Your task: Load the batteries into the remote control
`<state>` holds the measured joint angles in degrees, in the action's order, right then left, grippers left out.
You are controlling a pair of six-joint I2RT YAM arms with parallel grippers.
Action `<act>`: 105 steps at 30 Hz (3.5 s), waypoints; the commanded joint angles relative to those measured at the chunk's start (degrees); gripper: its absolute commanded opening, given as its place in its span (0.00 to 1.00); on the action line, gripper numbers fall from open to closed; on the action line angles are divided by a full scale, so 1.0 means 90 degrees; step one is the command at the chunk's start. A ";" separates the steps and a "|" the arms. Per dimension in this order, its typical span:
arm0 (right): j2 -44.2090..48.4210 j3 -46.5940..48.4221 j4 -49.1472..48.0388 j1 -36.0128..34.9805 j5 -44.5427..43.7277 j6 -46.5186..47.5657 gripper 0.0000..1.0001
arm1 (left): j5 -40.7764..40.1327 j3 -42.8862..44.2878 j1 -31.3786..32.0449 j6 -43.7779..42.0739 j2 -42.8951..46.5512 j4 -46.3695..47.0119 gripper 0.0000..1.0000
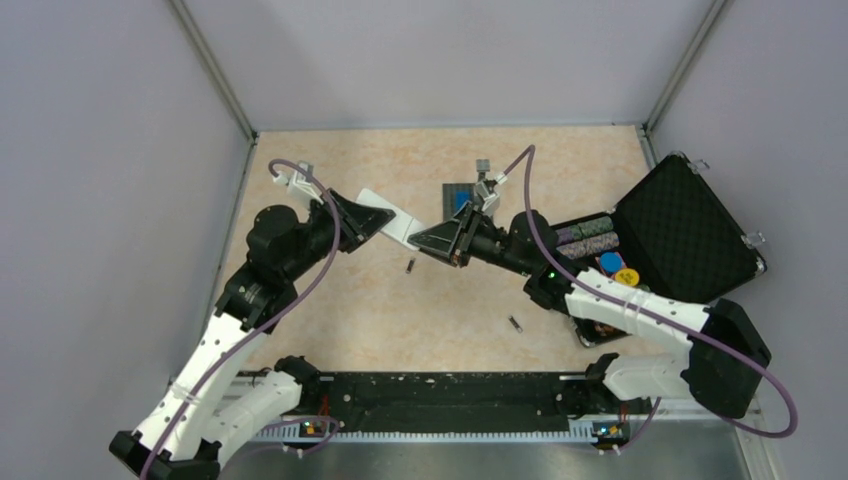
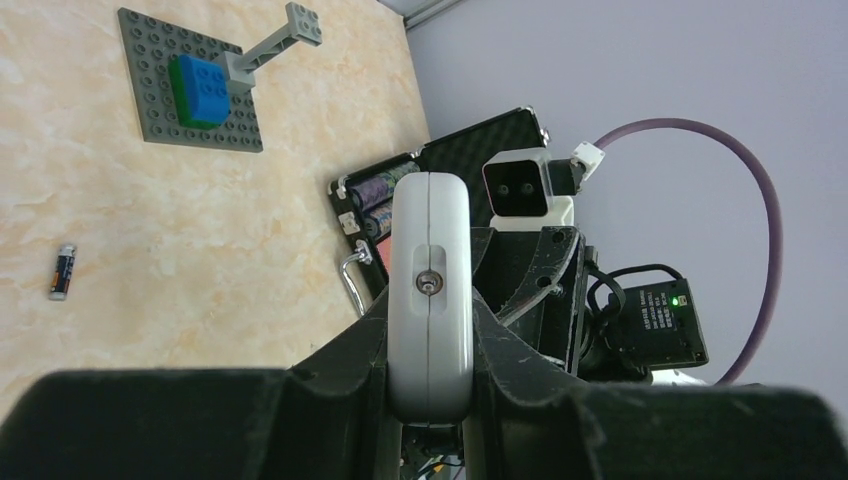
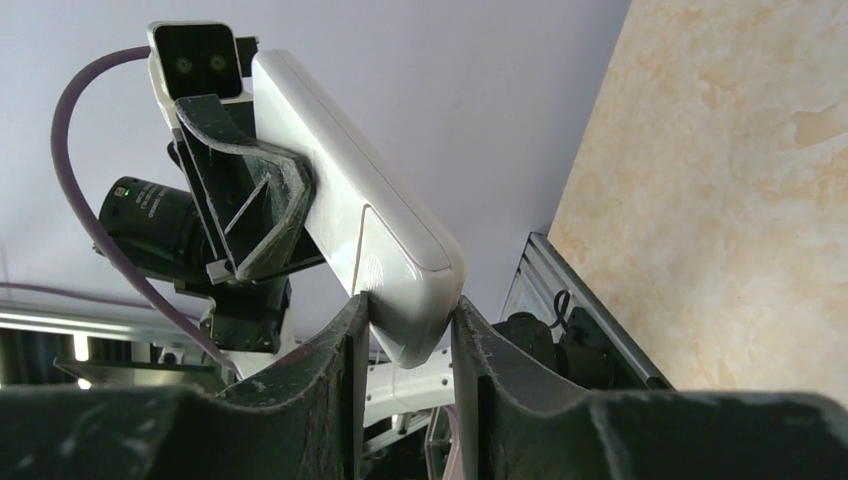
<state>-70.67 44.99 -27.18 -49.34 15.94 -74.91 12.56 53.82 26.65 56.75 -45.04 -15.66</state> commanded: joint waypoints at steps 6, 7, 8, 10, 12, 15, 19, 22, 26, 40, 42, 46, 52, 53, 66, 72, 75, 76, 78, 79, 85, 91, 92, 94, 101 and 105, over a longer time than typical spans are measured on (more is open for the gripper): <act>0.0215 -0.0086 0.0340 0.0071 -0.0256 0.0248 0.20 | 0.0078 0.0413 -0.0040 -0.0281 -0.0051 0.0223 0.00; 0.0232 -0.0055 0.0452 0.0071 -0.0270 0.0301 0.20 | 0.0055 0.0429 -0.0037 -0.0356 -0.0057 0.0180 0.00; 0.0244 -0.0043 0.0559 0.0066 -0.0289 0.0335 0.19 | 0.0023 0.0435 -0.0041 -0.0457 -0.0066 0.0136 0.00; 0.0245 -0.0024 0.0689 0.0067 -0.0312 0.0371 0.19 | 0.0044 0.0389 -0.0051 -0.0733 -0.0083 0.0181 0.00; 0.0215 0.0059 0.0828 0.0063 -0.0314 0.0436 0.19 | 0.0262 0.0283 -0.0047 -0.1029 -0.0140 0.0368 0.00; 0.0116 0.0277 0.1096 0.0064 -0.0331 0.0596 0.17 | 0.0556 0.0066 -0.0046 -0.1453 -0.0202 0.0598 0.00; -0.0047 0.0511 0.1242 0.0070 -0.0336 0.0723 0.13 | 0.0854 -0.0223 -0.0048 -0.1758 -0.0199 0.0931 0.00; -0.0206 0.0635 0.1098 0.0072 -0.0265 0.0733 0.08 | 0.0636 -0.0319 -0.0047 -0.1951 -0.0230 0.0785 0.00; -0.0344 0.0685 0.0947 0.0064 -0.0183 0.0736 0.00 | 0.0055 -0.0451 -0.0049 -0.2178 -0.0212 0.0480 0.00; -0.0465 0.0544 0.2688 0.0081 -0.1550 0.1990 0.00 | -0.2443 -0.1050 -0.0051 -0.2297 0.0037 -0.0472 0.00; -0.0600 0.0393 0.3104 0.0102 -0.2039 0.2239 0.00 | -0.2361 -0.1075 -0.0045 -0.2306 0.0087 -0.0487 0.00; -0.1079 0.0419 0.3934 0.0106 -0.2700 0.2504 0.00 | -0.2187 -0.1118 -0.0048 -0.2253 0.0220 -0.0447 0.00; -0.1977 0.0925 0.4999 0.0102 -0.3455 0.2630 0.00 | -0.1964 -0.1201 -0.0046 -0.2209 0.0419 -0.0367 0.00; -0.2110 0.1027 0.5202 0.0110 -0.3577 0.2627 0.00 | -0.1975 -0.1192 -0.0043 -0.2205 0.0451 -0.0381 0.00; -0.1999 0.1097 0.5786 0.0109 -0.3882 0.2795 0.59 | -0.1947 -0.1173 -0.0060 -0.1984 0.0900 -0.0665 0.00; -0.1083 0.0627 0.6624 0.0128 -0.3923 0.2771 0.60 | -0.1724 -0.1099 -0.0052 -0.1888 0.1106 -0.0825 0.00; -0.0571 0.0213 0.7237 0.0190 -0.4031 0.2567 0.56 | -0.1579 -0.1097 -0.0057 -0.1827 0.1179 -0.0887 0.00; -0.0432 0.0033 0.7463 0.0215 -0.4073 0.2443 0.53 | -0.1529 -0.1113 -0.0052 -0.1794 0.1208 -0.0894 0.00; -0.0166 -0.0264 0.7770 0.0257 -0.4094 0.2231 0.50 | -0.1446 -0.1160 -0.0053 -0.1728 0.1275 -0.0893 0.00; -0.0047 -0.0424 0.7834 0.0270 -0.4096 0.2148 0.49 | -0.1427 -0.1202 -0.0058 -0.1697 0.1318 -0.0879 0.00; 0.0122 -0.0874 0.7922 0.0295 -0.4108 0.1935 0.42 | -0.1426 -0.1454 -0.0059 -0.1593 0.1504 -0.0799 0.00; -0.0087 -0.0818 0.7599 0.0297 -0.4004 0.2515 0.46 | -0.1425 -0.1496 -0.0054 -0.1594 0.1447 -0.0756 0.00; -0.0116 -0.0790 0.7555 0.0296 -0.3954 0.2603 0.47 | -0.1425 -0.1490 -0.0060 -0.1602 0.1433 -0.0744 0.00; -0.0130 -0.0755 0.7460 0.0288 -0.3872 0.2731 0.47 | -0.1431 -0.1478 -0.0052 -0.1618 0.1378 -0.0709 0.00; 0.0146 -0.0652 0.7431 0.0289 -0.3874 0.2809 0.46 | -0.1055 -0.1503 -0.0053 -0.1963 0.1317 -0.0558 0.00; 0.0299 -0.0433 0.7481 0.0293 -0.3874 0.3165 0.45 | -0.0983 -0.1475 -0.0058 -0.2071 0.1303 -0.0607 0.00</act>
<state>-70.59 36.80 40.99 -47.33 -18.76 -49.89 1.93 40.36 26.02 40.25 -33.30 -24.69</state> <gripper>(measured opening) 0.454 0.261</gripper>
